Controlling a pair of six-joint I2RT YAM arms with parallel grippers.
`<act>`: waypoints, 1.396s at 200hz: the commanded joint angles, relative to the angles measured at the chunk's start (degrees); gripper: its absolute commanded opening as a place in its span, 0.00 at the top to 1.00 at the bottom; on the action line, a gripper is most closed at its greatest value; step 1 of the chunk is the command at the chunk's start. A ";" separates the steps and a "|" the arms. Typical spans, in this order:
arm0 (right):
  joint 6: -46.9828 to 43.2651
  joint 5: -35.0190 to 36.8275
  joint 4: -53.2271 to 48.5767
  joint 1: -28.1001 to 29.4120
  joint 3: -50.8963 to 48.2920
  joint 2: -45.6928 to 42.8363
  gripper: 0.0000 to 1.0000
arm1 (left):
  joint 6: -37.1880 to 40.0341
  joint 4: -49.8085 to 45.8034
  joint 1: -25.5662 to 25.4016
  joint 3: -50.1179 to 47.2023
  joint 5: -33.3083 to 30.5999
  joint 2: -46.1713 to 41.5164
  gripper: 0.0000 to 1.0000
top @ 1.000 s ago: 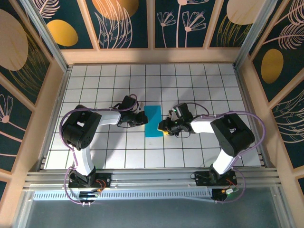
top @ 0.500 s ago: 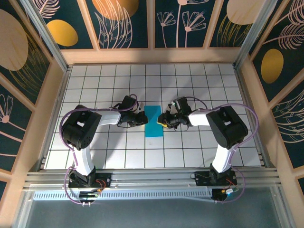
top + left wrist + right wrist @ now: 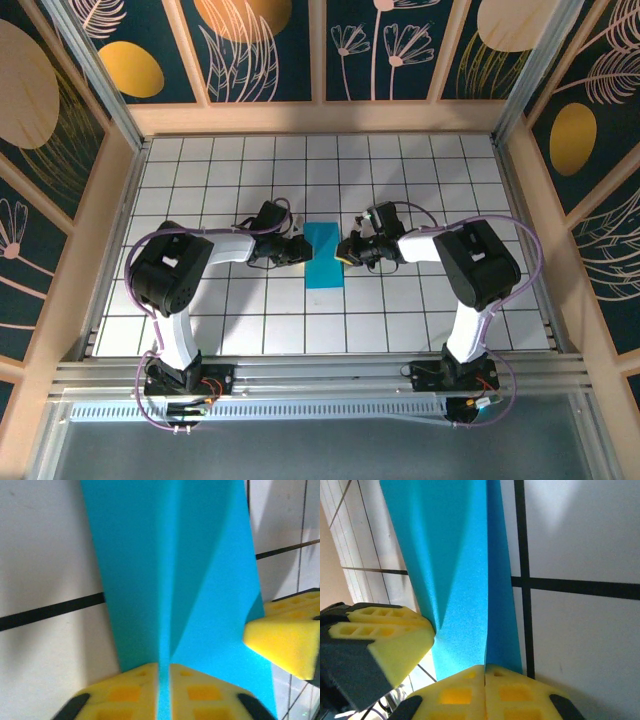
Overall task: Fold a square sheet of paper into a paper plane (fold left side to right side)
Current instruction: Fold the triangle a second time at the center of the table.
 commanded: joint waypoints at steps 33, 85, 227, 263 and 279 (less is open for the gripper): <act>0.89 -0.90 -1.19 -0.39 -0.04 -2.74 1.00 | 5.61 -3.98 -0.17 1.36 -5.45 -9.77 0.65; 5.02 -1.26 -5.79 -0.31 0.92 -3.62 1.00 | 14.06 -4.86 -5.42 -7.44 -14.58 -25.00 0.53; 7.40 -0.64 -6.23 -0.17 0.99 -4.37 1.00 | 26.00 -11.81 -33.41 0.92 -43.16 -15.24 0.34; 7.53 -0.82 -5.97 -0.21 0.81 -4.36 1.00 | 26.09 -12.48 -34.36 3.36 -46.73 -11.18 0.30; 7.54 -0.91 -5.77 -0.18 0.74 -4.29 1.00 | 26.59 -12.74 -34.35 4.10 -48.74 -9.33 0.29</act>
